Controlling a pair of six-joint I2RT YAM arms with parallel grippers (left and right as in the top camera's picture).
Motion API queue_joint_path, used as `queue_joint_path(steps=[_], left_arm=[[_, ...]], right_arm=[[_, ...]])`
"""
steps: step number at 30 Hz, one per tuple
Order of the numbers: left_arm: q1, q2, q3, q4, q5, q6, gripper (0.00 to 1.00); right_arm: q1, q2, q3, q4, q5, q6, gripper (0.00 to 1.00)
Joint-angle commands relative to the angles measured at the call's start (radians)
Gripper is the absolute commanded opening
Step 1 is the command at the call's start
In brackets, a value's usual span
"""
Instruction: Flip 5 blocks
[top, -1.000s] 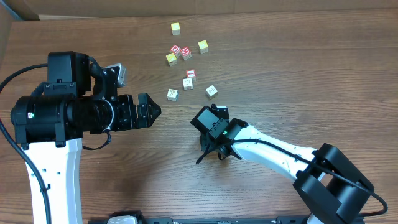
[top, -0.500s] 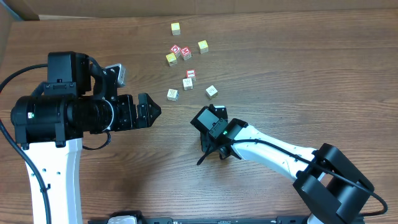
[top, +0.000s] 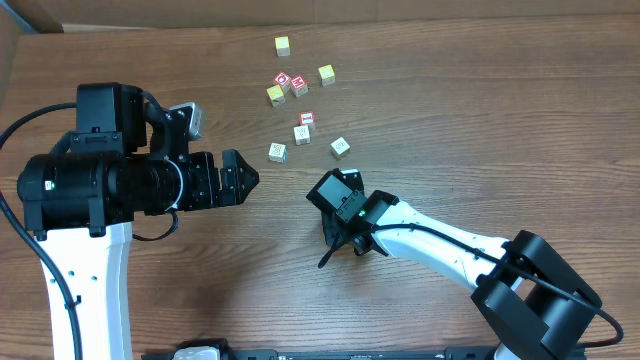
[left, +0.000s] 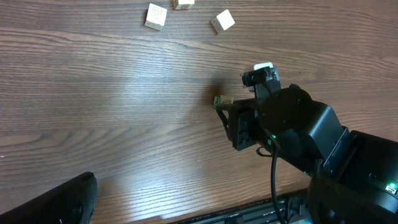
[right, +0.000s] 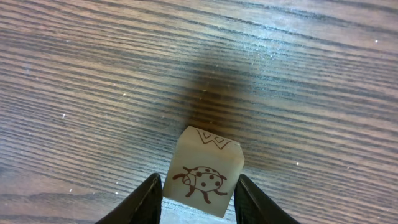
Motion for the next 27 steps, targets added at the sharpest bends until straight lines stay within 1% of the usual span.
queue_joint_path(steps=[1,10,11,13,17,19,20,21,23,27], left_arm=[[0.004,0.005,0.022,0.005,-0.002,0.001,1.00],[0.004,0.005,0.022,0.005,-0.002,0.001,1.00],[0.004,0.005,0.022,0.005,-0.002,0.001,1.00],[0.004,0.005,0.022,0.005,-0.002,0.001,1.00],[0.004,0.005,0.022,0.005,-0.002,0.001,1.00],[0.004,0.005,0.022,0.005,-0.002,0.001,1.00],[0.004,0.005,0.022,0.005,-0.002,0.001,1.00],[0.004,0.005,0.022,0.005,-0.002,0.001,1.00],[0.004,0.005,0.022,0.005,-0.002,0.001,1.00],[0.004,0.005,0.022,0.005,-0.002,0.001,1.00]], right_arm=[[0.004,0.003,-0.003,0.004,0.036,-0.043,0.39],[0.004,0.003,-0.003,0.000,0.066,-0.043,0.39],[0.004,0.003,-0.003,0.000,0.066,-0.043,0.43],[0.004,0.003,-0.003,0.000,0.048,-0.043,0.54],[0.003,0.001,0.036,-0.013,-0.021,-0.042,0.72],[0.003,0.001,0.079,-0.040,-0.033,-0.040,0.74],[0.003,0.001,0.099,-0.053,-0.032,-0.035,0.80],[0.001,0.001,0.119,-0.061,-0.032,-0.035,0.83],[-0.011,0.001,0.152,-0.060,-0.028,-0.035,0.85],[-0.063,0.001,0.239,-0.087,-0.029,-0.037,0.85]])
